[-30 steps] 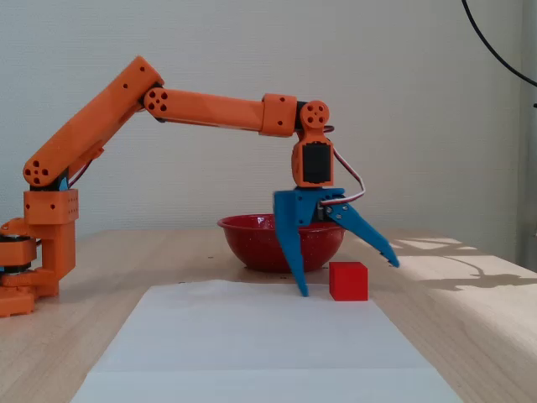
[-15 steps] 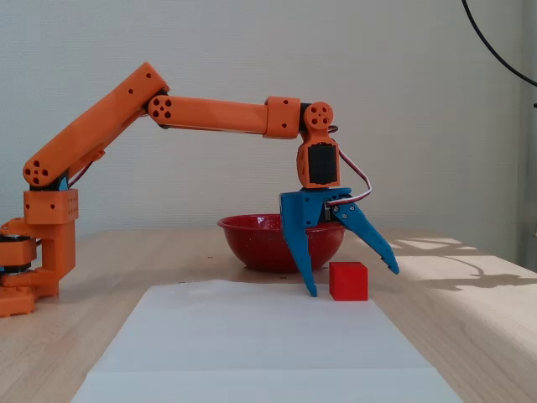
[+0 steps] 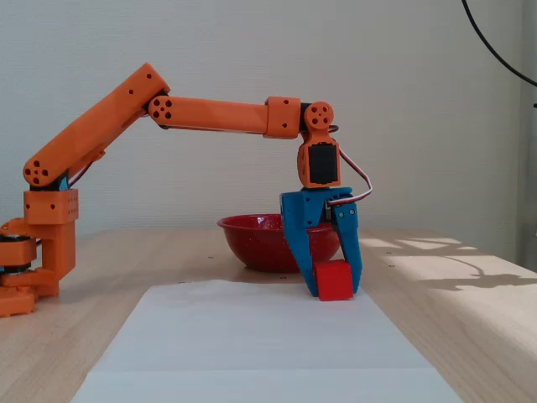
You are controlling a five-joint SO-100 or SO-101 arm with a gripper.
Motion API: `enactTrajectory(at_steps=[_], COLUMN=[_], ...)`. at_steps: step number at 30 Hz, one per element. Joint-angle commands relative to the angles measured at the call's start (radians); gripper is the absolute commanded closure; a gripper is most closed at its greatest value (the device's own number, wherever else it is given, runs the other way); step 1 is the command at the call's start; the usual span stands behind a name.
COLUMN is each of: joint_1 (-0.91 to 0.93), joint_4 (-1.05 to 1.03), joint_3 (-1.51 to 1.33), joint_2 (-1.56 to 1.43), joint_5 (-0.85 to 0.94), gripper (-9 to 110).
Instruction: Grasp the red cube and put it in the red bowl
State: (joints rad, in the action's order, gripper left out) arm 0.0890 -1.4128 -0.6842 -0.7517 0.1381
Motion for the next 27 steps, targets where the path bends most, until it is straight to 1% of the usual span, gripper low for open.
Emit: enactTrajectory(at_steps=[1, 6, 17, 22, 27], joint_1=[-0.029, -0.032, -0.015, 0.020, 0.100], joint_4=[-0.034, -0.072, -0.083, -0.098, -0.084], joint_3=[0.114, 0.074, -0.181, -0.256, -0.347], joint_2=[-0.117, -0.218, -0.598, -0.744, -0.879], joint_5=[0.014, 0.035, 0.060, 0.081, 0.101], gripper=[101, 101, 101, 101, 101])
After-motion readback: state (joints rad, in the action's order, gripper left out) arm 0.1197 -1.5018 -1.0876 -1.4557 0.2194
